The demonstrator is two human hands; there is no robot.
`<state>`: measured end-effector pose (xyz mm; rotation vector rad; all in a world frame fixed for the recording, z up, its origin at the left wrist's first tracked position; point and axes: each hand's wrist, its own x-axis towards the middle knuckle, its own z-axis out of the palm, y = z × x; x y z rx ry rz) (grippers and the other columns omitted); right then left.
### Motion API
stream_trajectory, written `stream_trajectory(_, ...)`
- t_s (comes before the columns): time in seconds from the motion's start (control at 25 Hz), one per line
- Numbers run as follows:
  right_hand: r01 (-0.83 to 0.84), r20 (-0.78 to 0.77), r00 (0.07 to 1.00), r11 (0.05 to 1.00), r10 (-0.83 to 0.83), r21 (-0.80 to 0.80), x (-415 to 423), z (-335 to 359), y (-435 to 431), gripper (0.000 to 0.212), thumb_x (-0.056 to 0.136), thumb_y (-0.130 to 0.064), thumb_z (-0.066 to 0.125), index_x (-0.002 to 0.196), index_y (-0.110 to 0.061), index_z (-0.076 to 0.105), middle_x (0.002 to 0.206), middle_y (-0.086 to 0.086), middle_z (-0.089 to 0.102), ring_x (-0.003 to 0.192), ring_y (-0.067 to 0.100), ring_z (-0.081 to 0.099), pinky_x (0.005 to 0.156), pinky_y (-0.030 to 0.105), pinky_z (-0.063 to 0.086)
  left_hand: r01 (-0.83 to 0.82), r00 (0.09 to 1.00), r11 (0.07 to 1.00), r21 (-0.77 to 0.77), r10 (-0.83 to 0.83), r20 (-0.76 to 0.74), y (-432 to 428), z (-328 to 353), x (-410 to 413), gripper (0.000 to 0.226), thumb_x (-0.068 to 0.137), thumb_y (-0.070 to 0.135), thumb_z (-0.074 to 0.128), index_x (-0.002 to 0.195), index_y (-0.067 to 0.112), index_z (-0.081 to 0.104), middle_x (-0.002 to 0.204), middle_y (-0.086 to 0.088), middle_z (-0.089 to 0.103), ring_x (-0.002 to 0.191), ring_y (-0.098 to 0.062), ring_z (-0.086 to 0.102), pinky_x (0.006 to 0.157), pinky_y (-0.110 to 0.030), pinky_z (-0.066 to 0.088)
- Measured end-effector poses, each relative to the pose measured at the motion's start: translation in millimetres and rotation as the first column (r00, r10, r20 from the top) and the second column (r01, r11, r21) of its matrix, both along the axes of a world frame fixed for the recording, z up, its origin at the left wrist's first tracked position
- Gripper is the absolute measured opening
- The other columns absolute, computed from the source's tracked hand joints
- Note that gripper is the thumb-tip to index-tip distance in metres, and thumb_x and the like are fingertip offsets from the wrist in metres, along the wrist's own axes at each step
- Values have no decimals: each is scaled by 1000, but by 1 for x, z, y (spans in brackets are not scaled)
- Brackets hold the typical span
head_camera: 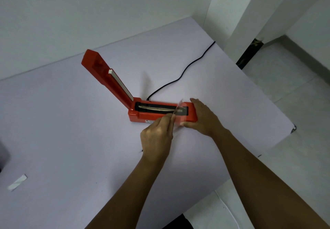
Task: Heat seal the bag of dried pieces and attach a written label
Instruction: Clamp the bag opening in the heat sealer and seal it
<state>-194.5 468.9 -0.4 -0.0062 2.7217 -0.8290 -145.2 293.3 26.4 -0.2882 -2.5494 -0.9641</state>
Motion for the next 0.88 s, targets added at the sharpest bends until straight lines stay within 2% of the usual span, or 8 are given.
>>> stream_trajectory(0.16, 4, 14, 1000, 1000, -4, -8, -1, -2, 0, 101, 68, -47, 76, 143, -13, 18, 147, 9, 33, 132, 28, 35, 109, 44, 30, -67, 996, 995, 74, 62, 58, -1, 9, -3, 25, 88, 23, 57, 91, 4, 71, 68, -7, 71, 46, -14, 62, 54, -17, 51)
stream_trajectory(0.28, 6, 30, 1000, 999, -5, -35, 0, -4, 0, 104, 67, -48, 76, 145, -14, 15, 150, 9, 28, 138, 27, 27, 113, 48, 25, -231, 936, 934, 272, 138, 323, -11, 10, -4, 20, 88, 22, 61, 96, 7, 71, 72, -3, 70, 48, -9, 58, 54, -10, 47)
stream_trajectory(0.4, -14, 27, 1000, 1000, 14, -19, 1, -2, 0, 109, 70, -49, 73, 146, -13, 5, 155, 9, 18, 142, 26, 16, 116, 46, 17, -359, 865, 810, 465, 100, 492, -28, 7, -4, 9, 87, 24, 62, 85, 19, 70, 70, 6, 68, 57, -14, 62, 60, -27, 54)
stream_trajectory(0.52, 20, -36, 999, 1000, -20, 12, 9, 2, -5, 114, 72, -48, 72, 146, -11, -7, 157, 9, 2, 144, 25, 2, 115, 41, 6, -382, 851, 768, 514, 77, 519, -45, 9, 4, 8, 87, 24, 62, 82, 24, 67, 71, 9, 67, 60, -8, 62, 62, -34, 57)
stream_trajectory(0.6, 98, -193, 974, 991, -114, -91, 24, 6, -22, 101, 78, -39, 70, 146, -11, 1, 156, 11, 11, 143, 21, 8, 115, 33, 9, -393, 859, 760, 518, 102, 502, -64, 13, 12, 12, 88, 24, 61, 77, 29, 65, 70, 10, 67, 54, -2, 58, 58, -31, 56)
stream_trajectory(0.72, 147, -412, 863, 926, -292, -347, 53, 12, -72, 50, 86, -22, 60, 131, -10, 41, 130, 11, 49, 119, 12, 43, 97, 2, 30, -444, 849, 721, 533, 148, 507, -98, 14, 26, 17, 88, 22, 61, 74, 31, 65, 70, 8, 68, 50, -5, 55, 53, -32, 54)
stream_trajectory(0.8, 134, -325, 889, 863, -322, -488, 73, 17, -111, 27, 89, -25, 53, 115, -17, 56, 111, 0, 60, 105, 5, 54, 86, 0, 38, -481, 834, 699, 529, 178, 522, -119, 12, 39, 17, 88, 22, 61, 74, 30, 66, 70, 7, 69, 50, -7, 56, 52, -29, 54)
stream_trajectory(0.88, 95, -136, 967, 797, -217, -597, 92, 20, -153, 20, 92, -32, 49, 106, -24, 61, 101, -10, 65, 97, 1, 60, 82, 5, 44, -521, 820, 677, 520, 228, 525, -144, 9, 56, 18, 89, 22, 61, 73, 30, 66, 70, 7, 68, 49, -9, 56, 48, -23, 53)
